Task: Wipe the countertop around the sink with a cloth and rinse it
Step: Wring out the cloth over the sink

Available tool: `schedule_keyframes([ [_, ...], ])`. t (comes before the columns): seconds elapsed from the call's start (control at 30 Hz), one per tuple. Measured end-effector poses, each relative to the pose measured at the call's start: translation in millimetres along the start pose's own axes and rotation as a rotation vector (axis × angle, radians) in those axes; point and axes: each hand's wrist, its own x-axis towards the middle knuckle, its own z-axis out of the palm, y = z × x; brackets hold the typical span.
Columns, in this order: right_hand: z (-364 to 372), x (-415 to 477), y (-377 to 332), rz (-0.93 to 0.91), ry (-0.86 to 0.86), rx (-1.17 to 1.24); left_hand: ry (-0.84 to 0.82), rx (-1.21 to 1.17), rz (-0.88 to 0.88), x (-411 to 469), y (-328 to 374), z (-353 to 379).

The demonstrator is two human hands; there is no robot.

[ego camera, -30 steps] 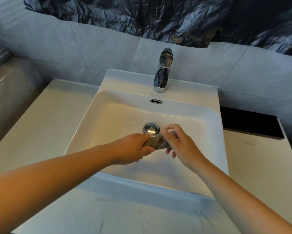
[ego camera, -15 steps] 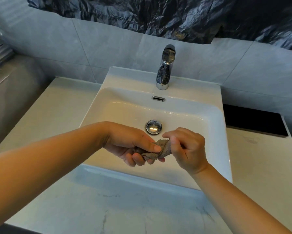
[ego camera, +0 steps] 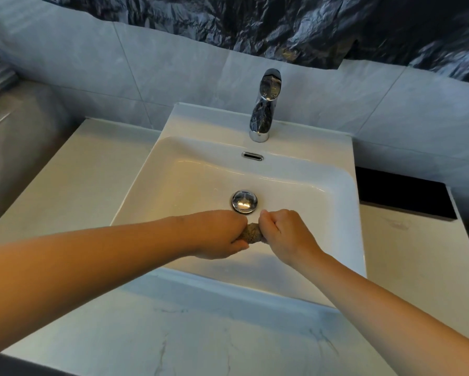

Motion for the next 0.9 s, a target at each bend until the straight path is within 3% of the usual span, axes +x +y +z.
schedule_keyframes([
  [0.3,12,6,-5,0.589,-0.144,0.389,0.272,0.275,0.172,22,-28,21],
  [0.53,1,12,-13,0.891,-0.334,0.630,0.312,0.298,0.246,31,-37,17],
  [0.67,-6,17,-14,0.909,-0.447,0.646,0.313,0.272,0.238,31,-36,20],
  [0.9,-5,15,-9,0.830,-0.449,0.566,0.288,0.266,0.192,26,-34,28],
])
